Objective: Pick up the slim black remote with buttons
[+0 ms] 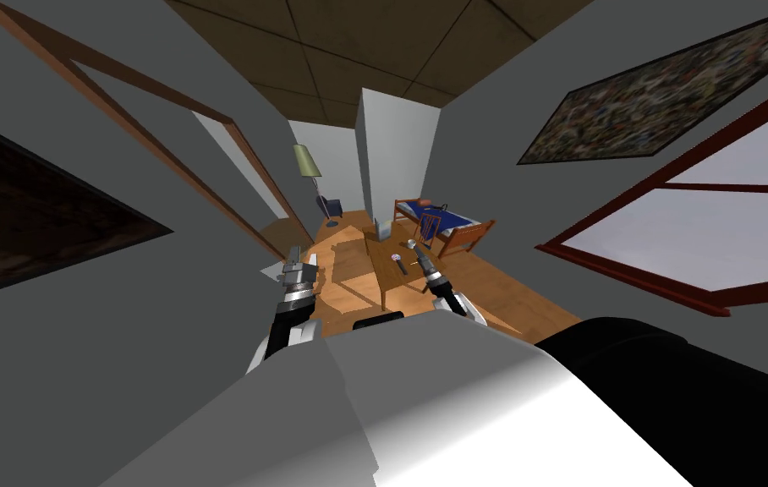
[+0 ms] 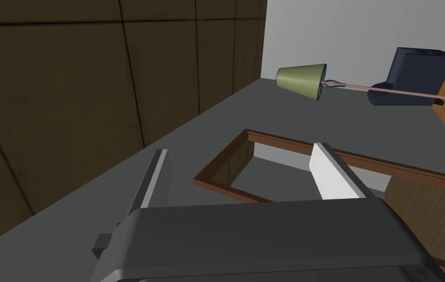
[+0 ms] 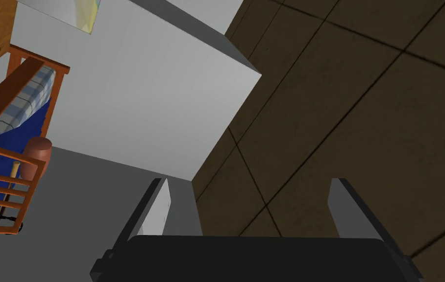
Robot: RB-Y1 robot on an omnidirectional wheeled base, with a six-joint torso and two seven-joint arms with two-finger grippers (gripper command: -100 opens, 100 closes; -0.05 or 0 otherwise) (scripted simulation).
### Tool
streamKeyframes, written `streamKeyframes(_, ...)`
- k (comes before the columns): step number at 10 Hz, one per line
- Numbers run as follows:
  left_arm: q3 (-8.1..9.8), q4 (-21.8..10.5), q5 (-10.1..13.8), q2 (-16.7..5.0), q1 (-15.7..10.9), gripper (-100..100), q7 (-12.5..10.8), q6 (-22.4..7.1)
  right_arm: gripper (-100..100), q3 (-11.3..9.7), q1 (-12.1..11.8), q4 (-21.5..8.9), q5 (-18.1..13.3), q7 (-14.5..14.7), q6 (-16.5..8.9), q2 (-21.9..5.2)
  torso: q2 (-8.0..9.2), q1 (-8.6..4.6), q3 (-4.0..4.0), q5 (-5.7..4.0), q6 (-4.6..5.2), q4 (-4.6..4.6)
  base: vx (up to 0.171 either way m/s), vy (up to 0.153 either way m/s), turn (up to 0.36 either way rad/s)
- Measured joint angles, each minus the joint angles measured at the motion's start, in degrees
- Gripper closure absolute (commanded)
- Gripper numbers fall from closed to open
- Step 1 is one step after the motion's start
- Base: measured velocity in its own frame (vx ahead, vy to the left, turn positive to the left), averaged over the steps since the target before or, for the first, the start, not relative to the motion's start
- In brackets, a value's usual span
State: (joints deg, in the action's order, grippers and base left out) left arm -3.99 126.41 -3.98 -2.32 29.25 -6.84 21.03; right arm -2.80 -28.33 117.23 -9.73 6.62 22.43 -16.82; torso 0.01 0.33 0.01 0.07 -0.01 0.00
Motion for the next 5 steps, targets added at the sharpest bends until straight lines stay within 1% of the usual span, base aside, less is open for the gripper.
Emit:
streamKeyframes(1,0.00,0.00,0.00,0.00,0.00,0,0.00,0.00,-100,-0.13,-0.09,-1.05,-0.27,0.05,0.27,-0.76,0.02,-0.07,0.01,0.00,0.02,0.00,-0.001,0.095,0.086)
streamKeyframes(2,0.00,0.00,0.00,0.00,0.00,0,0.00,0.00,-100,-0.12,0.12,-2.65,-0.65,-0.10,0.65,-2.38,0.01,0.00,0.01,0.00,0.00,0.00,-0.001,0.082,0.042)
streamKeyframes(3,0.00,0.00,0.00,0.00,0.00,0,0.00,0.00,-100,-0.42,0.34,-4.01,-1.07,0.02,0.81,-2.84,0.01,-0.03,0.01,0.00,0.02,0.00,0.014,0.115,0.090)
streamKeyframes(5,0.00,0.00,0.00,0.00,0.00,0,0.00,0.00,-100,-0.87,1.05,-7.68,-2.00,0.24,1.45,-4.74,-0.03,0.00,-0.02,0.01,0.02,-0.01,0.006,0.098,0.069)
